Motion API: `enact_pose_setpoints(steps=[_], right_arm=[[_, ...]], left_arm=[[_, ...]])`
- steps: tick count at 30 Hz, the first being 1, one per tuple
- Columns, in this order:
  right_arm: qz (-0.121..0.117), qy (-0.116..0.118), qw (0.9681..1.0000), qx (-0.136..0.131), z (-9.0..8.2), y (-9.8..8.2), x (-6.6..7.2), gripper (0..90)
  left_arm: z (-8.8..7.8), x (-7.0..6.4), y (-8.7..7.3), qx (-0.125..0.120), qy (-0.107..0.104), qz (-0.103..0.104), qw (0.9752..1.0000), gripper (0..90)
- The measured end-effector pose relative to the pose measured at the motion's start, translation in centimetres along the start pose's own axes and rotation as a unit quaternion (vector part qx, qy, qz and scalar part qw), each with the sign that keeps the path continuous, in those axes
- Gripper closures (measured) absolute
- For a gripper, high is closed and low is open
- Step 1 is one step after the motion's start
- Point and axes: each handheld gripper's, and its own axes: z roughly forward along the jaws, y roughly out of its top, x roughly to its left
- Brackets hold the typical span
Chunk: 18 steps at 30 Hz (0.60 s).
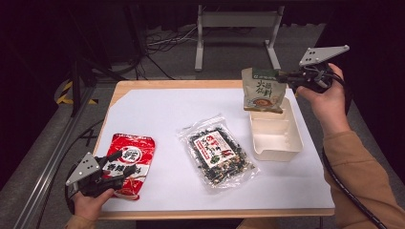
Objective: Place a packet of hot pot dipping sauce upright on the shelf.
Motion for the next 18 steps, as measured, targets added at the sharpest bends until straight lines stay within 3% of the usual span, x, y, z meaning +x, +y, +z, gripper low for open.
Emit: enact_pose_setpoints(steps=[11,18], right_arm=[[0.000,-0.024,0.9997,-0.002,-0.4,-1.4,-2.3,89.3],[0.004,-0.034,0.9994,-0.006,0.4,-2.6,-3.6,89.3]], left_arm=[[-0.3,-0.1,-0.2,0.002,0.005,-0.003,1.0000,27.8],[-0.3,-0.1,-0.1,0.000,0.006,-0.003,1.0000,27.7]])
